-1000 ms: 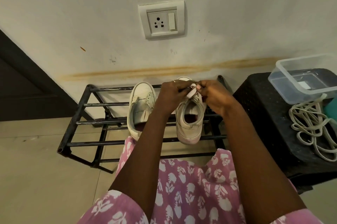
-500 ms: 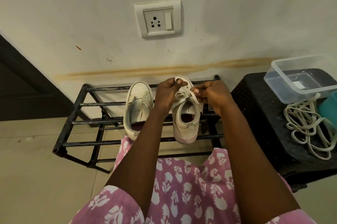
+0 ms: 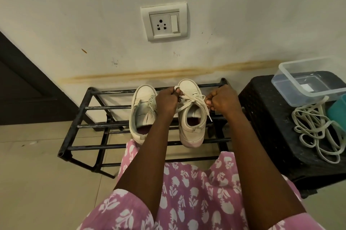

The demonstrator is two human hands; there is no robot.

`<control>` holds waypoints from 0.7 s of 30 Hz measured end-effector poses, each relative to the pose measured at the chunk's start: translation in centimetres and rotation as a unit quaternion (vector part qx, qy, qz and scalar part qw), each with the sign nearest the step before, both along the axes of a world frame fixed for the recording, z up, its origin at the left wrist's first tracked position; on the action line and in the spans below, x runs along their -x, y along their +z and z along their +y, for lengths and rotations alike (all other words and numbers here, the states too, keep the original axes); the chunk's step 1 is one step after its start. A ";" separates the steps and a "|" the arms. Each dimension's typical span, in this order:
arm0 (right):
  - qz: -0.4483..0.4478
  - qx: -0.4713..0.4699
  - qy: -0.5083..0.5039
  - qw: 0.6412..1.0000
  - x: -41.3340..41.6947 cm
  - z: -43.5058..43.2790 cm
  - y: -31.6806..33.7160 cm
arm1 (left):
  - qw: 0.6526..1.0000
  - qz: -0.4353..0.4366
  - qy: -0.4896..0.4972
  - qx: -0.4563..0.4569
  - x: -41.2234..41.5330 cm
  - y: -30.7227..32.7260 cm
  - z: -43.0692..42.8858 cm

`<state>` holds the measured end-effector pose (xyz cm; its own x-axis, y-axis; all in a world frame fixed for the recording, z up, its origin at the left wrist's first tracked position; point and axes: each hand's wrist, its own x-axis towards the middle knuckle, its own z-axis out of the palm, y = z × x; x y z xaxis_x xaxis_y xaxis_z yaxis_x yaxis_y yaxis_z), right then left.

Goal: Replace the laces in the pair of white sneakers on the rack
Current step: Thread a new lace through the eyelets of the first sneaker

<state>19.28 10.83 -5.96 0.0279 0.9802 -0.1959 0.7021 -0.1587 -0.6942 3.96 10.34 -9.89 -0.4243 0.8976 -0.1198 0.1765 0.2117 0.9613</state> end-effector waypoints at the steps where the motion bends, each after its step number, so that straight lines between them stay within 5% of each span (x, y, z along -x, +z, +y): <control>1: -0.005 0.000 0.003 1.000 0.0 0.0 0.0 | 1.000 0.001 0.005 0.004 0.0 0.0 0.0; 12: 0.014 0.007 0.059 0.998 -0.3 -0.2 0.0 | 0.997 0.013 -0.029 0.064 0.5 0.0 -0.5; 15: 0.079 0.040 0.071 0.994 -0.8 -0.7 0.5 | 0.991 -0.096 -0.025 0.086 0.5 0.9 -1.0; 21: 0.124 0.097 0.083 0.984 -0.7 -2.9 0.9 | 0.984 -0.094 -0.043 0.144 -0.8 2.0 -2.7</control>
<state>20.00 7.98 -5.10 -0.2015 0.9107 -0.3605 0.5427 -0.2025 -0.8151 4.80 7.67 -7.90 -0.2952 0.8468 -0.4426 0.0307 0.4714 0.8814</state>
